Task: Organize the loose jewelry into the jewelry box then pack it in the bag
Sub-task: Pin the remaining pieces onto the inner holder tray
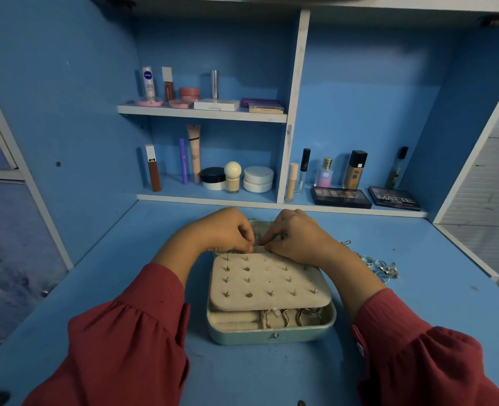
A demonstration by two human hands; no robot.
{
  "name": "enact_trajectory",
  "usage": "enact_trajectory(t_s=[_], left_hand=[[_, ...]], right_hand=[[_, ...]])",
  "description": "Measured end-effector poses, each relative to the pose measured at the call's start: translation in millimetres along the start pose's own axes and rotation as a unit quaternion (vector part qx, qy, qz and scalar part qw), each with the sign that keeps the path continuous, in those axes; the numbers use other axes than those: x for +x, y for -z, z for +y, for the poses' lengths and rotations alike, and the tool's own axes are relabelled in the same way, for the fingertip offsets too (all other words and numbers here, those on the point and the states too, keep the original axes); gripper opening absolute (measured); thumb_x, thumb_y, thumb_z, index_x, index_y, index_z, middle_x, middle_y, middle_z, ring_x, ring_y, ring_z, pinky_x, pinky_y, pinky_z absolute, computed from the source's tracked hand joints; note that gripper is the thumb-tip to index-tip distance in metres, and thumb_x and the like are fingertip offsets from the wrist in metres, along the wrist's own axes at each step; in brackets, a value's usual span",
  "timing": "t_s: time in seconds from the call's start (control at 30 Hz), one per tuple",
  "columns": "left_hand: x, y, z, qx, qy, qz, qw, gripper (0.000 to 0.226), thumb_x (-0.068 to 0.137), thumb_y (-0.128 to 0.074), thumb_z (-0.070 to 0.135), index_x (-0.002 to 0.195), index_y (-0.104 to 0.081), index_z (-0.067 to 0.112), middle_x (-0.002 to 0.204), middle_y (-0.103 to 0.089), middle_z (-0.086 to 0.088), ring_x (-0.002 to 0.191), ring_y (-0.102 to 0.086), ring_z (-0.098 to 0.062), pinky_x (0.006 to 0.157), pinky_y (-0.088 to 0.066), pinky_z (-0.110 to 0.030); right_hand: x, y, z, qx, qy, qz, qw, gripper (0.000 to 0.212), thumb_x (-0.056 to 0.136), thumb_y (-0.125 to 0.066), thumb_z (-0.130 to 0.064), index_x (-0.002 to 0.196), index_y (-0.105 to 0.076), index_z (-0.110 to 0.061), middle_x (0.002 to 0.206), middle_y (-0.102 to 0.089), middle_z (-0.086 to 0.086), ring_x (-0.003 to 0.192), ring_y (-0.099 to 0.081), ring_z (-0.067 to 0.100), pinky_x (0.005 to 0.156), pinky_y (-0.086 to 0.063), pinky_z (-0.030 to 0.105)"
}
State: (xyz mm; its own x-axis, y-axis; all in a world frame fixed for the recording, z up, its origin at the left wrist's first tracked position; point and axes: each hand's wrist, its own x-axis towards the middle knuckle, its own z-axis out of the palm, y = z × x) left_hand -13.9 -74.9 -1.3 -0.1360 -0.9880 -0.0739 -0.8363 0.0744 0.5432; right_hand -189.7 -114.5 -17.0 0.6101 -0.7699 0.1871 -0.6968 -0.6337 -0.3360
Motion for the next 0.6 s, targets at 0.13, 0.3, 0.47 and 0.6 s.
enact_trajectory(t_s=[0.13,0.3,0.47,0.6], left_hand=[[0.1,-0.5,-0.2,0.001,0.001,0.0,1.0,0.005,0.081,-0.073,0.014,0.081,-0.072,0.019,0.082,-0.066,0.007,0.072,-0.058,-0.005,0.065,-0.046,-0.02],[0.7,-1.3,-0.6,0.018,0.005,-0.009,1.0,0.008,0.084,-0.071,0.023,0.077,-0.068,0.022,0.095,-0.067,0.001,0.092,-0.059,-0.015,0.081,-0.051,-0.03],[3.7,-6.4,3.0,0.089,0.015,-0.033,0.995,0.016,0.094,-0.056,0.026,0.083,-0.064,0.018,0.084,-0.054,0.002,0.108,-0.035,-0.017,0.081,-0.036,-0.029],[3.2,-6.6,5.5,0.084,0.023,-0.035,0.996,0.026,0.097,-0.052,0.024,0.072,-0.056,0.018,0.078,-0.046,0.001,0.101,-0.037,-0.018,0.075,-0.035,-0.03]], right_hand=[[0.4,-0.5,1.2,0.001,-0.003,0.004,1.0,0.014,0.085,-0.065,-0.032,0.096,-0.074,-0.032,0.108,-0.053,-0.004,0.111,-0.042,0.016,0.094,-0.038,0.031],[4.1,-4.7,2.1,-0.007,-0.017,-0.015,1.0,0.022,0.085,-0.064,-0.047,0.096,-0.072,-0.03,0.104,-0.051,-0.005,0.109,-0.04,0.016,0.091,-0.036,0.03],[7.1,-5.3,-1.4,-0.044,-0.024,-0.064,0.997,0.029,0.097,-0.049,-0.036,0.101,-0.07,-0.017,0.113,-0.049,0.004,0.112,-0.038,0.023,0.096,-0.037,0.036],[8.6,-4.8,-3.4,-0.076,-0.032,-0.093,0.992,0.041,0.101,-0.035,-0.036,0.11,-0.066,-0.01,0.12,-0.049,0.007,0.113,-0.037,0.024,0.095,-0.032,0.035]])
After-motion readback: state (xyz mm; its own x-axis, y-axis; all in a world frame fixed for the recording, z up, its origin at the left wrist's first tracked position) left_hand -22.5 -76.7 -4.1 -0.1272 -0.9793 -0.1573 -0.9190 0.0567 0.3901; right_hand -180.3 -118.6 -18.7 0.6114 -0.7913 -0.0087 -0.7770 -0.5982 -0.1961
